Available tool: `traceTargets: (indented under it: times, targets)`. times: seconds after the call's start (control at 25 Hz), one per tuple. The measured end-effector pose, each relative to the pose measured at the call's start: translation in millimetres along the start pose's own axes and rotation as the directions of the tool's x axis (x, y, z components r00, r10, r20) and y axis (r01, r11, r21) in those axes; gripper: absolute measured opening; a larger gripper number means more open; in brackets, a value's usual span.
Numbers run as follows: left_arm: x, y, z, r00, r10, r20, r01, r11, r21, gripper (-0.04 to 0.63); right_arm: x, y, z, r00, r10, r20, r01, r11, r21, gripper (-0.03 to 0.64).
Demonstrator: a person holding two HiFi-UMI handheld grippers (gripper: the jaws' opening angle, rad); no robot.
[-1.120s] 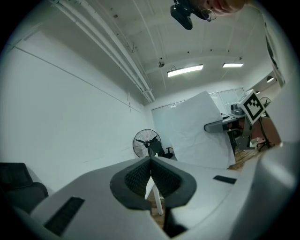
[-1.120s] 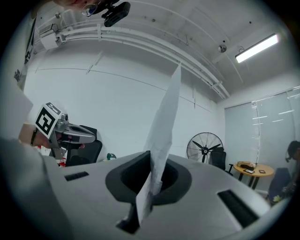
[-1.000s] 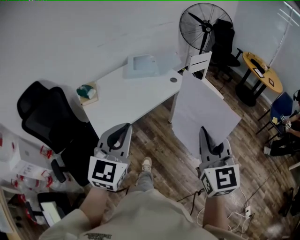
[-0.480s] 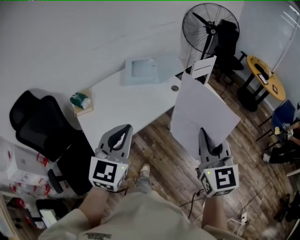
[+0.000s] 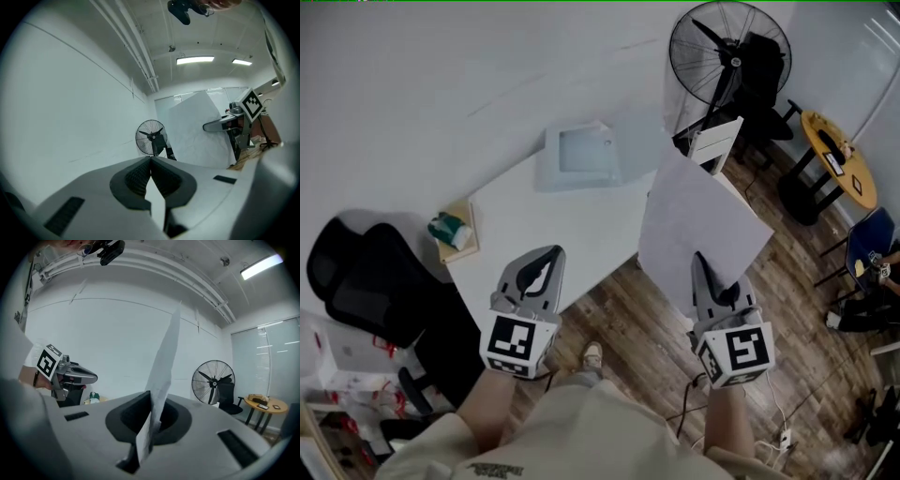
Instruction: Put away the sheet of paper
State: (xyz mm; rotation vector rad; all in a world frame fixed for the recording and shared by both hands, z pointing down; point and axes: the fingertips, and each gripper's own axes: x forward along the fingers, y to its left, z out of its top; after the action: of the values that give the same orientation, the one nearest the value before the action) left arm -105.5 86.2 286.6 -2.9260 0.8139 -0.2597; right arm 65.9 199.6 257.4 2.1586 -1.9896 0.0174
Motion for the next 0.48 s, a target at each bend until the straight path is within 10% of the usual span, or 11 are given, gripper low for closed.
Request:
traceTargets:
  times: [0.48]
  targets:
    - [56,71,-9,1.000,0.013,-0.001,-0.013,1.000,0.009,0.020,84,-17,4,1.000,-0.028,-0.012,0.028,1.000,-0.001,0.022]
